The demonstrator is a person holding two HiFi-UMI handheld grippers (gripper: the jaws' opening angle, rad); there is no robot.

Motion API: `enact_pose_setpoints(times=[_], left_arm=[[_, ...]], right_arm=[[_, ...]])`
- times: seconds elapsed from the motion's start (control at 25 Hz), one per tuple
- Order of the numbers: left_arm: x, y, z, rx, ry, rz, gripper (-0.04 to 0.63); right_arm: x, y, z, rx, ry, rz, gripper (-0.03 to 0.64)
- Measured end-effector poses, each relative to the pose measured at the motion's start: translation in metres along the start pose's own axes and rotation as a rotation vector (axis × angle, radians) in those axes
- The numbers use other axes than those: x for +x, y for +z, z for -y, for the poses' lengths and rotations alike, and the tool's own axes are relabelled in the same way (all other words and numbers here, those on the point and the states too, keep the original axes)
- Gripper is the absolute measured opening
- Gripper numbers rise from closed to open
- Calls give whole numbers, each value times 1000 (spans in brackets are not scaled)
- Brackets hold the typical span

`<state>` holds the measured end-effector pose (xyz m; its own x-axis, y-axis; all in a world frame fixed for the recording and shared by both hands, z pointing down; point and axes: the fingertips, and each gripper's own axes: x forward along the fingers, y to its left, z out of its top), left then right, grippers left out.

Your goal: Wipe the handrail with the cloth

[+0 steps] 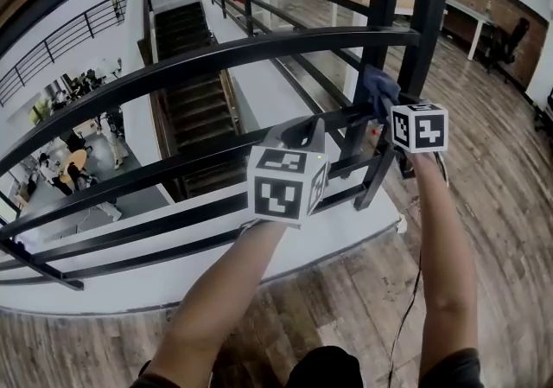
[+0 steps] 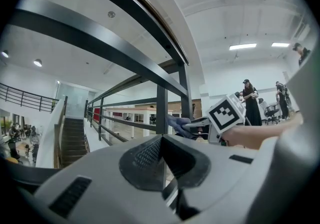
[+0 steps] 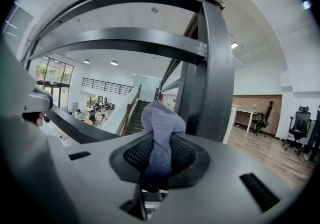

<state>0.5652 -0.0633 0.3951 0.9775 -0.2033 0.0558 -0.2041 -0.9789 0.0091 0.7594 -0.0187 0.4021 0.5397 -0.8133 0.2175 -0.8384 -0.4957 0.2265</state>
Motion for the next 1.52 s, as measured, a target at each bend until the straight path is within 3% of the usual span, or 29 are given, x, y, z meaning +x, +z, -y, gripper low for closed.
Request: enact_pose_setpoints(times=[0.32,0.56,0.76,0.96,1.2,1.52], left_arm=[[27,2,20,0,-25,5,2],[0,0,10,-5,-5,16,2],[-26,-6,-14,-28,33,36,2],[-77,-22,-41,-25,68,40,2],[-147,-72,-82,-12,150,34,2],[-259,-121,-169,-5,295,-2,2]], right_arm=[[11,-2,30,-6,-38,2,76],[-18,9,0,-102,-104,95,75],[-49,23,-61,-108,-31,202,75],[-87,14,-136,-49,65,252,75],[-112,-31,-230,48,153,229,75],[-107,-55,-377,-12,295,169,76]])
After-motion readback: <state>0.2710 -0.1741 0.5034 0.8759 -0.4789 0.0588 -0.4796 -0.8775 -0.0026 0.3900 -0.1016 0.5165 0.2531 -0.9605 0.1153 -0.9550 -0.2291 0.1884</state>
